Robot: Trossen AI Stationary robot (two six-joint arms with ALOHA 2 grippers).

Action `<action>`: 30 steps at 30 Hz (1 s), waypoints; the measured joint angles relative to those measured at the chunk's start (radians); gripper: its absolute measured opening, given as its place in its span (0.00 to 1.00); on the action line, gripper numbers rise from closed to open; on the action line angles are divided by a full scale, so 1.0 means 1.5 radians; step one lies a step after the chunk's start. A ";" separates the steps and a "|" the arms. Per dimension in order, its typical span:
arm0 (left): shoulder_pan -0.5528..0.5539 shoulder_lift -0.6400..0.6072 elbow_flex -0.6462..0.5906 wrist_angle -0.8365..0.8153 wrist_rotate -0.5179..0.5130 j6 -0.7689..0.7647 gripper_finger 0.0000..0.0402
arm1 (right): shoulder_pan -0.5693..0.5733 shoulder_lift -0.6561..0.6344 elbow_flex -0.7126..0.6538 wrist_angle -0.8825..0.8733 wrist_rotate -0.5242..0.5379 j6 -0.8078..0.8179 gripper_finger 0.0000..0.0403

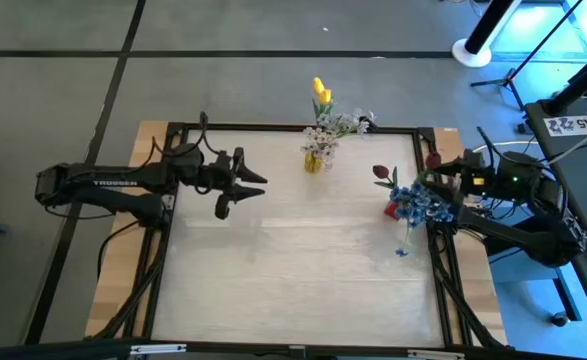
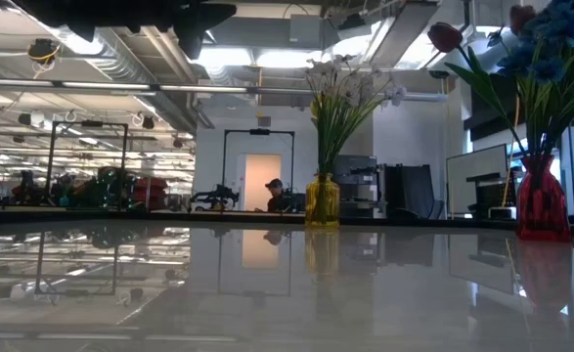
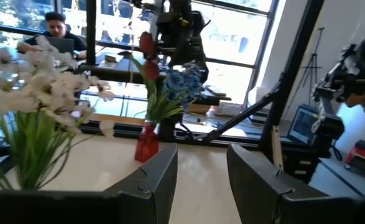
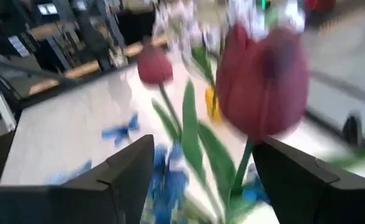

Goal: Sort flowers into vase by color
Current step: Put the pink flower into the red vase, then return to Home Position

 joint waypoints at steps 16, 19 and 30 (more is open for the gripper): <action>0.031 -0.046 -0.001 -0.054 0.000 0.014 0.34 | 0.000 0.137 0.148 0.004 0.019 -0.009 0.67; 0.030 -0.055 -0.001 -0.064 0.000 0.017 0.34 | 0.000 0.127 0.138 0.068 0.024 -0.027 0.67; 0.027 -0.057 -0.001 -0.065 0.058 0.017 0.34 | 0.000 -0.019 -0.106 0.392 0.404 -0.018 0.67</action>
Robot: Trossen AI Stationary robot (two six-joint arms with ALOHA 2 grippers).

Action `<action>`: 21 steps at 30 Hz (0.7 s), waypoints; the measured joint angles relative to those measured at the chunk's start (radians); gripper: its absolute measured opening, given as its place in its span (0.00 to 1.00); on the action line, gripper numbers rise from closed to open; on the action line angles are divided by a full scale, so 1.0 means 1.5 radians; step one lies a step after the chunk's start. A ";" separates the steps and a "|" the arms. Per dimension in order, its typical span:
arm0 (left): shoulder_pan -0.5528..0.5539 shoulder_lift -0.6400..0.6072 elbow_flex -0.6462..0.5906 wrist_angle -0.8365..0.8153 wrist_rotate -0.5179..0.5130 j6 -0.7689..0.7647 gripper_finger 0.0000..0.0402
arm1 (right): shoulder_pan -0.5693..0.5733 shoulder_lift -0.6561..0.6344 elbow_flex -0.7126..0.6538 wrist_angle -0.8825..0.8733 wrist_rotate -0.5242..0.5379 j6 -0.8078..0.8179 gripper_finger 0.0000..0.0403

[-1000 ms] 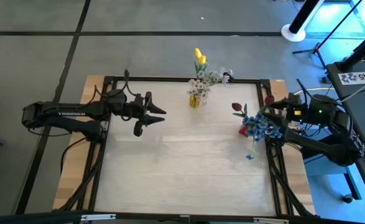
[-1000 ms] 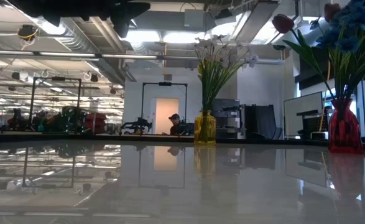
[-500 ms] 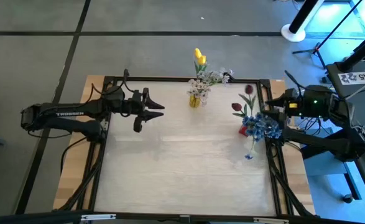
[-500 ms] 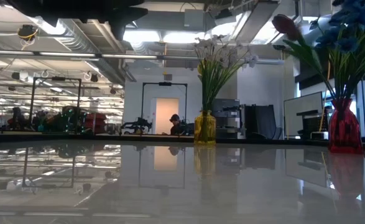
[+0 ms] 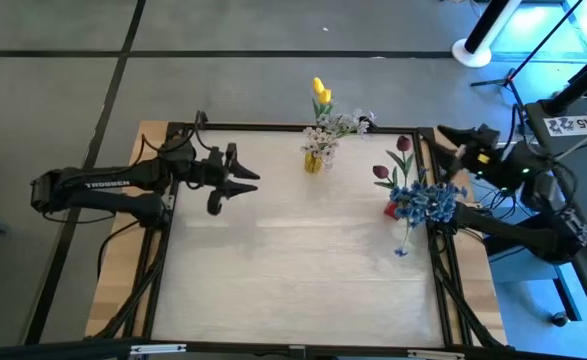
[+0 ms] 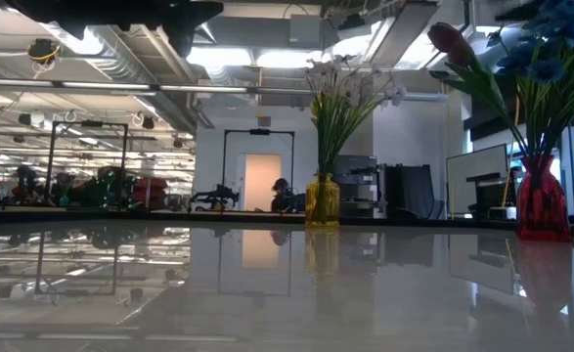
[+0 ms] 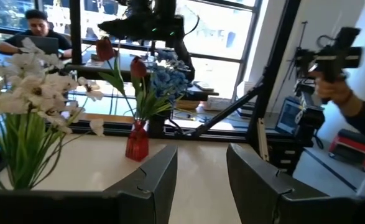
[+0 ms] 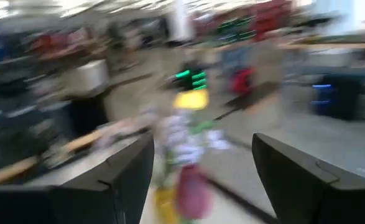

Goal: Sort flowers into vase by color
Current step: Return to Home Position

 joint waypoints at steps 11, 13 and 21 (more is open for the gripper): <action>0.000 0.000 0.000 0.000 0.011 0.006 0.34 | 0.000 -0.036 -0.191 0.197 0.341 0.078 0.67; -0.002 0.000 0.000 -0.002 0.011 0.004 0.34 | 0.000 -0.036 -0.206 0.195 0.357 0.086 0.64; -0.044 0.000 0.000 -0.028 0.011 0.001 0.34 | 0.000 -0.036 -0.240 0.173 0.348 0.103 0.50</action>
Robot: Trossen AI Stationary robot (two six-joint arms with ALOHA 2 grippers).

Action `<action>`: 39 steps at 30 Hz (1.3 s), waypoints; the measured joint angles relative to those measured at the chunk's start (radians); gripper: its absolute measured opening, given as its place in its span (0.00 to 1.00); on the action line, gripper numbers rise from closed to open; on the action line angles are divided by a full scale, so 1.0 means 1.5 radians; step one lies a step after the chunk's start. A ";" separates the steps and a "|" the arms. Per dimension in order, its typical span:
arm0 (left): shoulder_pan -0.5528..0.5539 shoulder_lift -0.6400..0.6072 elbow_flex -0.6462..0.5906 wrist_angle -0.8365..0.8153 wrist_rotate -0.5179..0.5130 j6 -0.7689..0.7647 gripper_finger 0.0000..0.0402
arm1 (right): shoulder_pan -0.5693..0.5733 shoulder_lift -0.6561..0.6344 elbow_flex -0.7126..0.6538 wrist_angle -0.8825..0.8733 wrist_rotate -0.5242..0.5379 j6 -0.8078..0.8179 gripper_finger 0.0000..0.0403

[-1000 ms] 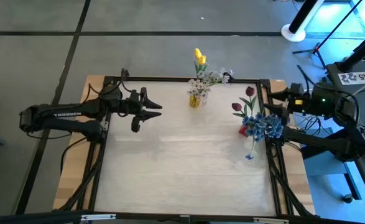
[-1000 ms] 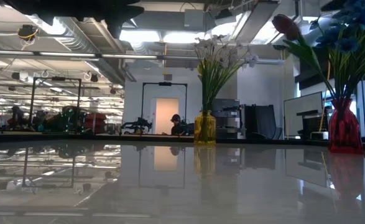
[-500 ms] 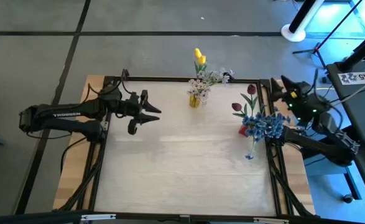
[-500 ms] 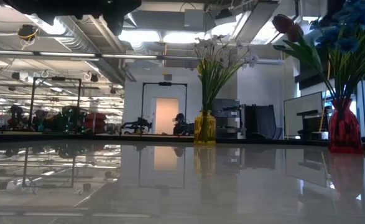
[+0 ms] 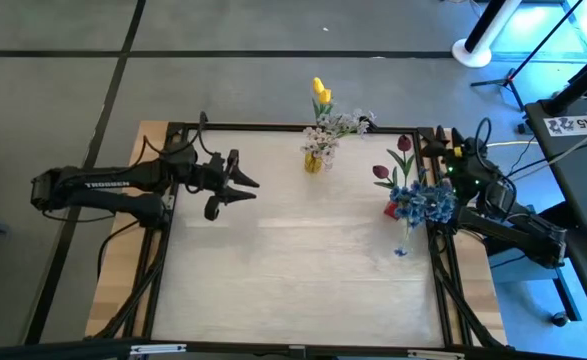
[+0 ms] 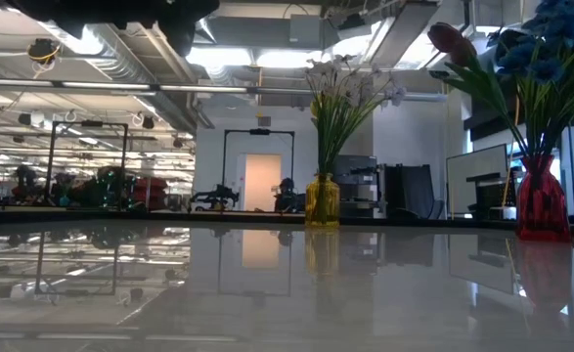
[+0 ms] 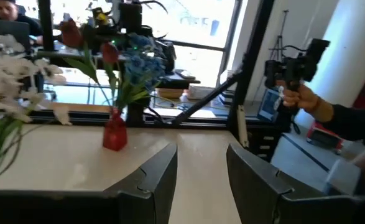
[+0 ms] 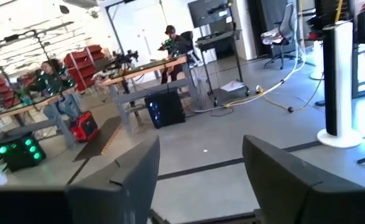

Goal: Sort flowers into vase by color
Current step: Return to Home Position

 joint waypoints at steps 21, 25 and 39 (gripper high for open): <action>-0.039 0.000 0.000 -0.005 -0.007 0.001 0.34 | 0.000 -0.062 0.109 0.136 -0.354 -0.125 0.44; -0.038 0.000 0.000 0.011 -0.008 0.014 0.34 | 0.000 -0.042 0.119 0.166 -0.576 -0.068 0.44; -0.038 0.000 0.001 0.048 -0.008 -0.006 0.34 | 0.090 0.123 0.094 0.350 -0.982 0.065 0.44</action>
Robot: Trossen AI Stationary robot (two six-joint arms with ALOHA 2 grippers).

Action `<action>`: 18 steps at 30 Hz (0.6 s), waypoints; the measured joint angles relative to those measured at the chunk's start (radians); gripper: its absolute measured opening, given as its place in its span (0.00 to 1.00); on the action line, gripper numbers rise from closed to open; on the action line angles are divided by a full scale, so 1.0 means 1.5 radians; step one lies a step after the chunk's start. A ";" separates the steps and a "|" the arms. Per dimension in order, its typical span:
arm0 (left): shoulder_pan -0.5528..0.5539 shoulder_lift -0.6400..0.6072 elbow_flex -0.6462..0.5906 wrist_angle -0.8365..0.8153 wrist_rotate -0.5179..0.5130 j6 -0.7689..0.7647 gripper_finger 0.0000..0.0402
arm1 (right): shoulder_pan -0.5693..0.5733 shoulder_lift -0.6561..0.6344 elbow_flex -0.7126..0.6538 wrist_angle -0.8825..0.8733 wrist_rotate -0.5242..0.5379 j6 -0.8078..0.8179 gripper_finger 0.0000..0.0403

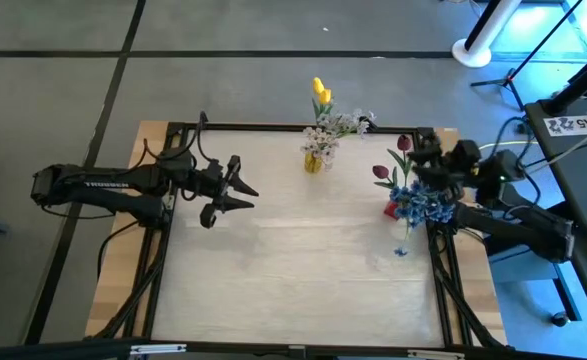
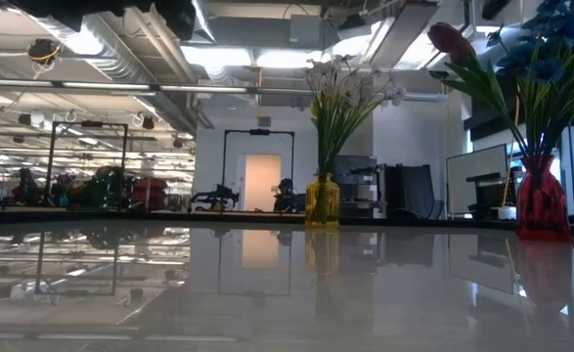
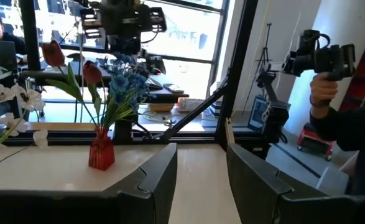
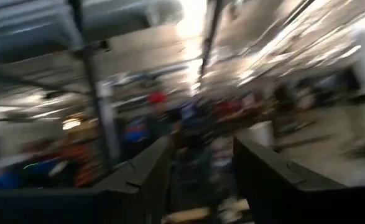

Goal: Sort flowers into vase by color
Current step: Return to Home Position

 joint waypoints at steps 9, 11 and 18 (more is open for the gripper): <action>0.000 0.000 0.000 0.001 0.000 0.000 0.34 | 0.339 0.029 -0.001 -0.040 0.172 -0.097 0.44; 0.000 0.000 0.000 0.001 0.000 0.000 0.34 | 0.413 0.039 -0.001 -0.036 0.178 -0.109 0.44; 0.000 0.000 0.000 0.001 0.000 0.000 0.34 | 0.618 0.038 0.002 -0.033 0.126 -0.024 0.44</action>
